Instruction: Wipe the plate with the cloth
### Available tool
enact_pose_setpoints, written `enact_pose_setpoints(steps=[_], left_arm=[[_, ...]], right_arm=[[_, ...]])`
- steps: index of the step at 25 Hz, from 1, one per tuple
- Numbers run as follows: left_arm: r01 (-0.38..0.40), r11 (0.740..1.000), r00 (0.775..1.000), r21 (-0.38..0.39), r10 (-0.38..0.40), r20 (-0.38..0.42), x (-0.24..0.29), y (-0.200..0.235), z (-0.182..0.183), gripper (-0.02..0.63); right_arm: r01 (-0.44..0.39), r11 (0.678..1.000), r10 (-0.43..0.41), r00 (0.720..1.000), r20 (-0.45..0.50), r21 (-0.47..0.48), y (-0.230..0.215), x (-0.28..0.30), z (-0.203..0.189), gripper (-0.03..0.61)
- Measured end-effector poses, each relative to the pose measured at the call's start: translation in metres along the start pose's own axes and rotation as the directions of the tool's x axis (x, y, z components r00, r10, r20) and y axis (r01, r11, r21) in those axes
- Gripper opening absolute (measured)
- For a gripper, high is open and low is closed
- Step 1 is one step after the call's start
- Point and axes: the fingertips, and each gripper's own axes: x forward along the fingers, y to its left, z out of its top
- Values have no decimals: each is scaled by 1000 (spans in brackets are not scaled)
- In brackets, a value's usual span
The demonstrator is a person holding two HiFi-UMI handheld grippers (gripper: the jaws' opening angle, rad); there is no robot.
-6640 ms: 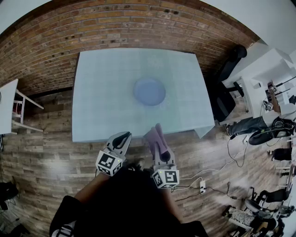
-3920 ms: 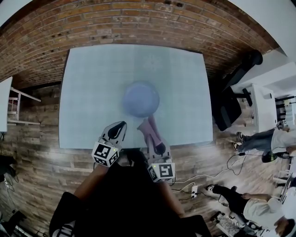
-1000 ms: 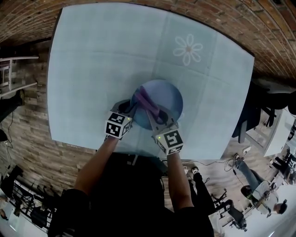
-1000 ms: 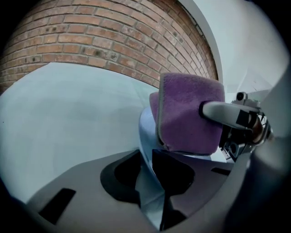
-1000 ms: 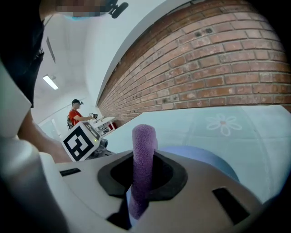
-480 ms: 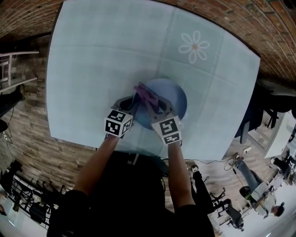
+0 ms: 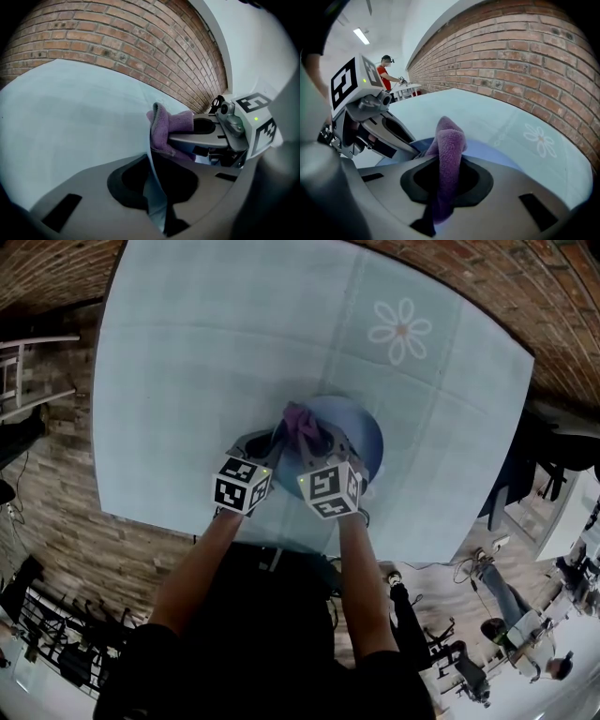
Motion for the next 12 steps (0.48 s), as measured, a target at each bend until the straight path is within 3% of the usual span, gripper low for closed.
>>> enact_pose_setpoints(steps=[12], left_arm=[[-4, 1000, 1000, -30, 4, 10, -1, 1, -2, 57]], right_arm=[[111, 990, -116, 992, -52, -84, -17, 3, 0, 66]])
